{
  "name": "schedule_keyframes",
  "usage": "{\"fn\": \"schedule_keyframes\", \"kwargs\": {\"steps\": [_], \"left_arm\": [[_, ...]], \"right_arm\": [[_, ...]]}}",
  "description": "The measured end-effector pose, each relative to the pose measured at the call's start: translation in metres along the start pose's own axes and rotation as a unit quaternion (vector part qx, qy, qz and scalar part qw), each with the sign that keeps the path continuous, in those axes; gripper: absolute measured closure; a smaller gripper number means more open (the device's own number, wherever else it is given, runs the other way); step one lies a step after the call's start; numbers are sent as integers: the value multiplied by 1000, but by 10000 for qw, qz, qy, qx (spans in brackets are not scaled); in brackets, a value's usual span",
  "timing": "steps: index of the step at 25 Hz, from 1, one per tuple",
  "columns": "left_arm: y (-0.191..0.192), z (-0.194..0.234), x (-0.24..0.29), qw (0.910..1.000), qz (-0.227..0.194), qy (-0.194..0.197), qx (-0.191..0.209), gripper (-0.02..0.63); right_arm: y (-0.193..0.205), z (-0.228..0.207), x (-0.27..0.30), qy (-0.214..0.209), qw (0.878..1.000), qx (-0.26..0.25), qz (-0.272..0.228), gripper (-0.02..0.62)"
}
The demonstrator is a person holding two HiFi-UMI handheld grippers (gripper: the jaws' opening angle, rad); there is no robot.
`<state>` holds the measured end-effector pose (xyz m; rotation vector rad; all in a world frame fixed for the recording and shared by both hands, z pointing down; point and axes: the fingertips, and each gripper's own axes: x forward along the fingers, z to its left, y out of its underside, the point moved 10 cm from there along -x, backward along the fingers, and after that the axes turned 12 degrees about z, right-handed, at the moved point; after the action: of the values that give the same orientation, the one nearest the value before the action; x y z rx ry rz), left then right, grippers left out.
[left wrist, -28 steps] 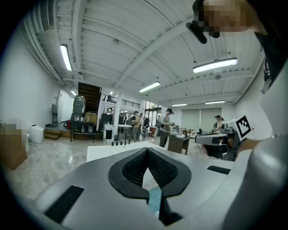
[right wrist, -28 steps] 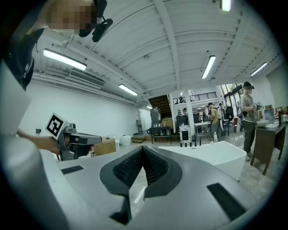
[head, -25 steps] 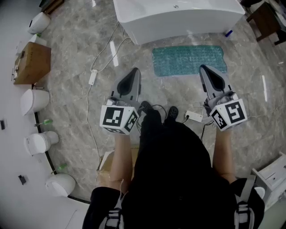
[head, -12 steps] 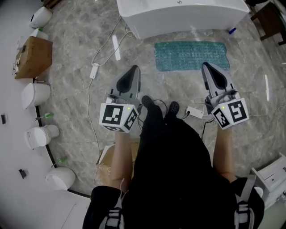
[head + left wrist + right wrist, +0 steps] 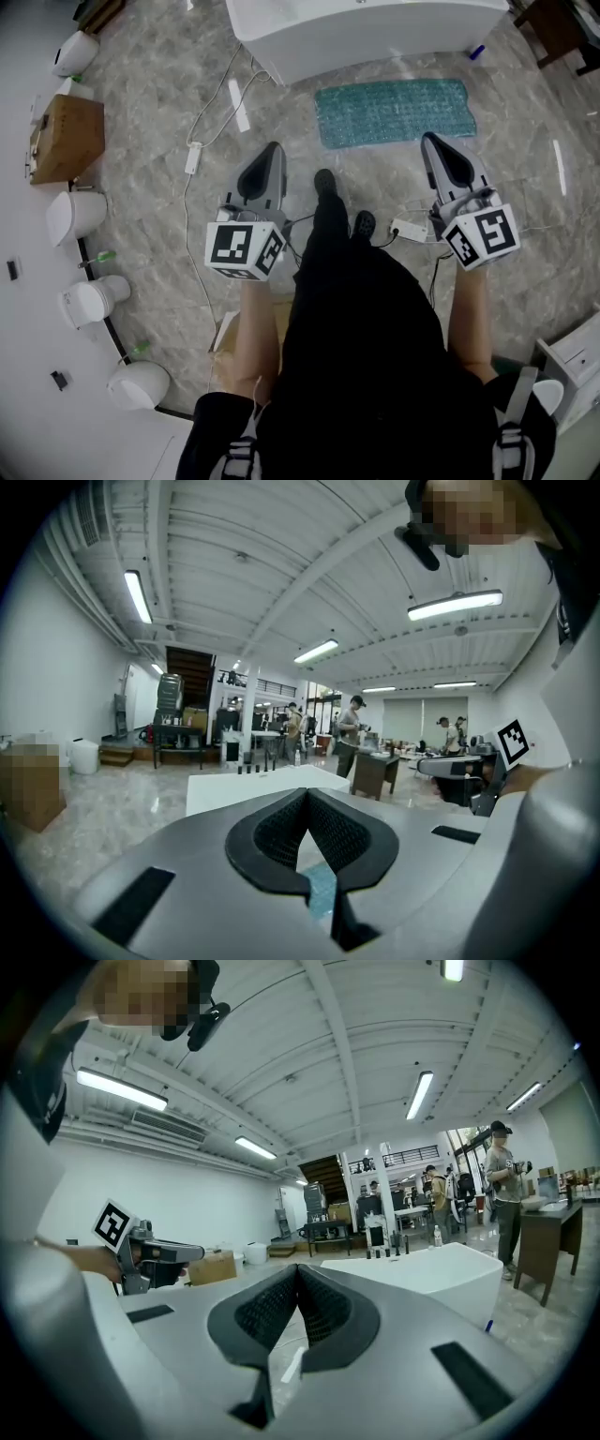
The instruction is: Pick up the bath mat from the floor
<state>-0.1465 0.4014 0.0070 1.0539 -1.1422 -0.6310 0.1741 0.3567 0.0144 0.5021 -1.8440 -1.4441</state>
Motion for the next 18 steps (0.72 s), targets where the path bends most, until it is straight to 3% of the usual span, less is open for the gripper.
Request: {"fn": "schedule_keyframes", "kwargs": {"steps": [9, 18], "left_arm": [[-2, 26, 66, 9994, 86, 329, -81, 597], [-36, 84, 170, 9981, 240, 548, -113, 597]], "right_arm": [[3, -29, 23, 300, 9992, 37, 244, 583], [-44, -85, 110, 328, 9989, -59, 315, 583]]}}
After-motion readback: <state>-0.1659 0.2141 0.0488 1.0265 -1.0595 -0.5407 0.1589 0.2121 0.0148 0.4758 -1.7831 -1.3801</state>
